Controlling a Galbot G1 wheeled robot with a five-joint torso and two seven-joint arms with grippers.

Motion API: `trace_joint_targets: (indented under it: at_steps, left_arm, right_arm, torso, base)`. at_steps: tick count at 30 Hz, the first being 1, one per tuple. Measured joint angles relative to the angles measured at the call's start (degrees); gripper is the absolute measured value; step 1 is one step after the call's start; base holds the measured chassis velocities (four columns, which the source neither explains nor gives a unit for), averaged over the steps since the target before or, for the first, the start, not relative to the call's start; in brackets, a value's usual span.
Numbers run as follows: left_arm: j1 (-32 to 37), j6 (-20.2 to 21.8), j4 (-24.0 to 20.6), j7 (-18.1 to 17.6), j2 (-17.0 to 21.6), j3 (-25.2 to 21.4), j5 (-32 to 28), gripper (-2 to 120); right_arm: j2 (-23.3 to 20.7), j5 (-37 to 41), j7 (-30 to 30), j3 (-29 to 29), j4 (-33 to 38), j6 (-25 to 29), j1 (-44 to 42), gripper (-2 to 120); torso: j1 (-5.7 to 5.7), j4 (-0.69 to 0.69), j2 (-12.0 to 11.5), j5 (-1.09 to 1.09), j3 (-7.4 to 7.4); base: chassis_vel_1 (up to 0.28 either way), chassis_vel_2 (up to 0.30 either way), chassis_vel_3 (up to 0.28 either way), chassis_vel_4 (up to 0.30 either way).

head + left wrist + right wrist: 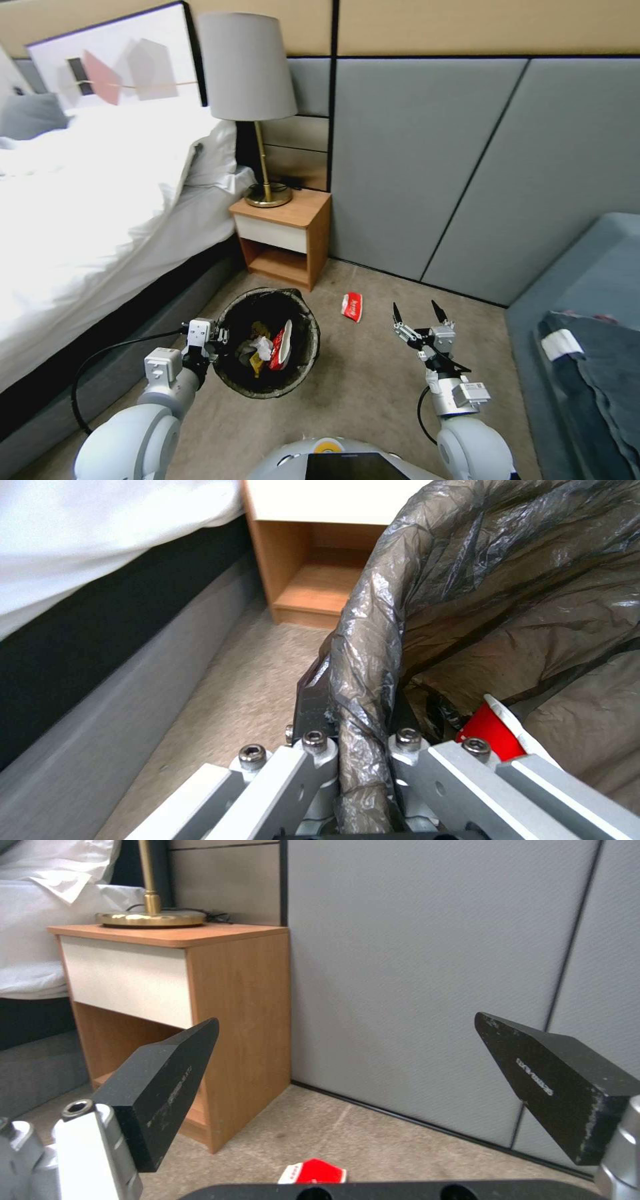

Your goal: Pick up the trash bin, then pick up the garbage from the floor and place it into the trash bin.

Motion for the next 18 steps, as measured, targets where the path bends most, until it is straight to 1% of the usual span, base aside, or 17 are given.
trace_joint_targets:
  at_steps: [6, 18]
  left_arm:
    - [0.01, -0.78, 0.0, -0.02, -0.12, 0.16, 0.2, 1]
    - [0.05, -0.81, 0.0, -0.09, -0.14, 0.33, 0.4, 1]
  right_arm:
    - [0.01, 0.32, 1.17, 0.03, -0.23, -0.61, 0.05, 100]
    - [0.12, 0.48, 2.05, -0.08, -0.42, -1.1, 0.05, 100]
  torso:
    - [0.0, -0.03, 0.0, 0.0, 0.0]
    - [0.0, -0.01, 0.0, 0.0, 0.0]
  base:
    - [0.0, 0.0, 0.0, 0.0]
    - [0.0, 0.0, 0.0, 0.0]
